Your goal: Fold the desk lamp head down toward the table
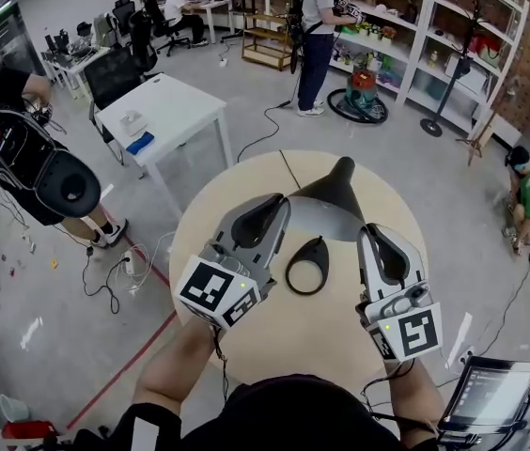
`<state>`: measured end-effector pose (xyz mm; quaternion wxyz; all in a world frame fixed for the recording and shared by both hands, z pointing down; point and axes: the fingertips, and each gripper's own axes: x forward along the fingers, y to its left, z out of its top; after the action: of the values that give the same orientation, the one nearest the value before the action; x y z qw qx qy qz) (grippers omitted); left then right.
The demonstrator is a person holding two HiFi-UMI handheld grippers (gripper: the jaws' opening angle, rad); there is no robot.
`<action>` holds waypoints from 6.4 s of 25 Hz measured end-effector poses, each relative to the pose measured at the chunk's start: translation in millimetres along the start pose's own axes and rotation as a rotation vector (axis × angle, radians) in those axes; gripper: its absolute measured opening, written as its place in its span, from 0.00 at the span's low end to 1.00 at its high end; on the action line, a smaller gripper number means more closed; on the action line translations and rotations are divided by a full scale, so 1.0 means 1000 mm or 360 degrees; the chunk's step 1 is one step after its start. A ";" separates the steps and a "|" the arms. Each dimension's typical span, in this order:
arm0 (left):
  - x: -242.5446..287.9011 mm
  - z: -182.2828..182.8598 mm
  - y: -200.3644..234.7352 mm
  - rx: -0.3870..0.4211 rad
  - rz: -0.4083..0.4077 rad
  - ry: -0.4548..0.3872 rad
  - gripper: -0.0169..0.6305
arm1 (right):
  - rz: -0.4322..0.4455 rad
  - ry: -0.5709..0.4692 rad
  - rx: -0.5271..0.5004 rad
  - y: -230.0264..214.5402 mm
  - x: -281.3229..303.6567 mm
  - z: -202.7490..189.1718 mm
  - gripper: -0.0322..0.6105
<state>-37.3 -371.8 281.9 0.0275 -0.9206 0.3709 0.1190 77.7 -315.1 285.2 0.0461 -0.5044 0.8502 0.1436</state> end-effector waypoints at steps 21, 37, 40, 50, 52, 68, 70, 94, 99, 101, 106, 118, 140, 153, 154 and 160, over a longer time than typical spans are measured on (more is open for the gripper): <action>-0.022 -0.029 -0.007 -0.0083 0.0002 0.0067 0.06 | 0.0323 -0.0088 0.0245 0.016 -0.036 -0.002 0.10; -0.035 -0.055 -0.005 -0.0178 0.0031 0.0140 0.08 | 0.0404 -0.0092 0.0477 0.021 -0.027 0.010 0.10; -0.036 -0.059 -0.005 -0.0187 0.0043 0.0152 0.08 | 0.0441 -0.0036 0.0469 0.027 -0.026 0.003 0.10; -0.062 -0.066 0.008 -0.0309 0.0126 0.0175 0.08 | 0.0464 0.0053 0.0505 0.039 -0.025 -0.022 0.10; -0.069 -0.050 0.015 -0.0341 0.0163 0.0125 0.08 | 0.0465 0.0046 0.0509 0.038 -0.026 -0.022 0.10; -0.056 -0.042 -0.029 -0.0325 -0.0123 0.0308 0.08 | 0.0467 0.0174 0.0530 0.049 -0.033 -0.058 0.10; -0.056 -0.049 -0.029 -0.0330 -0.0121 0.0349 0.08 | 0.0459 0.0200 0.0517 0.050 -0.034 -0.064 0.10; -0.066 -0.123 -0.038 -0.0354 -0.0055 0.0630 0.08 | 0.0331 0.0349 0.0529 0.045 -0.043 -0.099 0.10; -0.067 -0.133 -0.035 -0.0384 -0.0050 0.0667 0.08 | 0.0337 0.0398 0.0573 0.053 -0.042 -0.111 0.10; -0.067 -0.137 -0.034 -0.0386 -0.0044 0.0683 0.08 | 0.0340 0.0423 0.0582 0.057 -0.041 -0.116 0.10; -0.067 -0.150 -0.036 -0.0351 -0.0026 0.0715 0.08 | 0.0330 0.0463 0.0600 0.061 -0.043 -0.127 0.10; -0.070 -0.167 -0.033 -0.0384 -0.0020 0.0765 0.08 | 0.0095 0.0648 0.0506 0.048 -0.047 -0.165 0.10; -0.063 -0.197 -0.028 -0.0461 -0.0021 0.0871 0.08 | 0.0060 0.0713 0.0634 0.040 -0.045 -0.191 0.10; -0.060 -0.213 -0.025 -0.0501 -0.0023 0.0913 0.08 | 0.0050 0.0740 0.0673 0.037 -0.044 -0.205 0.10; -0.059 -0.214 -0.025 -0.0503 -0.0023 0.0916 0.08 | 0.0049 0.0743 0.0676 0.036 -0.044 -0.206 0.10; -0.059 -0.222 -0.020 -0.0515 -0.0023 0.0933 0.08 | 0.0046 0.0756 0.0686 0.037 -0.040 -0.214 0.10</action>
<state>-20.1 -348.5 511.1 -0.2260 -0.9107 0.3328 -0.0938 79.5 -326.5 505.5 -0.0499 -0.4904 0.8550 -0.1611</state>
